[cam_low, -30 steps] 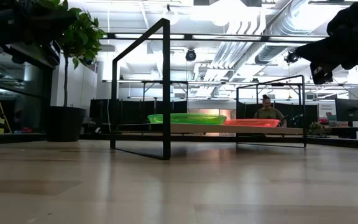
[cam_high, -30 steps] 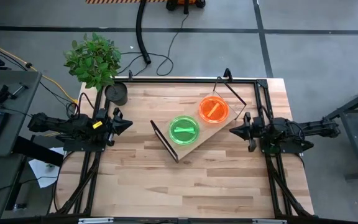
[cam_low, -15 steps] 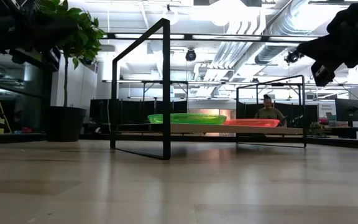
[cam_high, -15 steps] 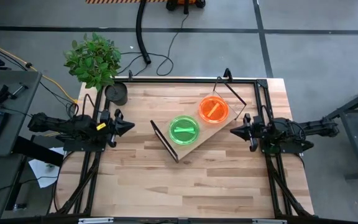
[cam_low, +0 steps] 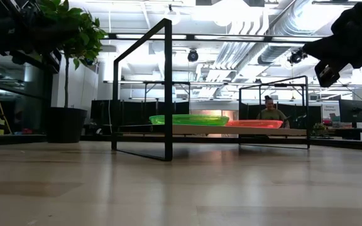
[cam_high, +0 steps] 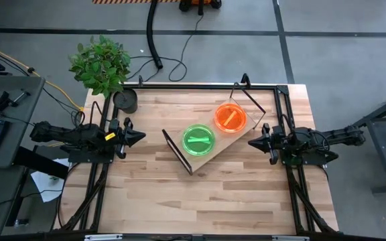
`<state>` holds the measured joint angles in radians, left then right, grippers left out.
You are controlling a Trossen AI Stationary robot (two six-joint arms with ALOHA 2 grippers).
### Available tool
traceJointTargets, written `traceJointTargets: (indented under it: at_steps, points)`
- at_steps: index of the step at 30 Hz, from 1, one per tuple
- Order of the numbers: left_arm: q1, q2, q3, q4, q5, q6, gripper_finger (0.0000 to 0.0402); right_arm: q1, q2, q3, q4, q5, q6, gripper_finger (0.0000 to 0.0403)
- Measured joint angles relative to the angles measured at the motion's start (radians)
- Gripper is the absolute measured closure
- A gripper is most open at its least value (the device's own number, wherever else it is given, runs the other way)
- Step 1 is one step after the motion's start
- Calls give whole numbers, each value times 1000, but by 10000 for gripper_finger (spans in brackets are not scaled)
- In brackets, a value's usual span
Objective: Place and stack plates onto a shelf
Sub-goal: Return to Home Position
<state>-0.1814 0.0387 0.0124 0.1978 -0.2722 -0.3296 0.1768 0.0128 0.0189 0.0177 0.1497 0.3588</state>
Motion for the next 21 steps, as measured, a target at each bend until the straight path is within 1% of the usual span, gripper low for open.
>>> traceJointTargets:
  at_steps: [13, 21]
  points:
    - [0, -35, 0, 0, 0, 0, 398, 0, 0, -1, 1, 0, 0, 403]
    - [0, -35, 0, 1, 0, 0, 398, 0, 0, -1, 1, 0, 0, 403]
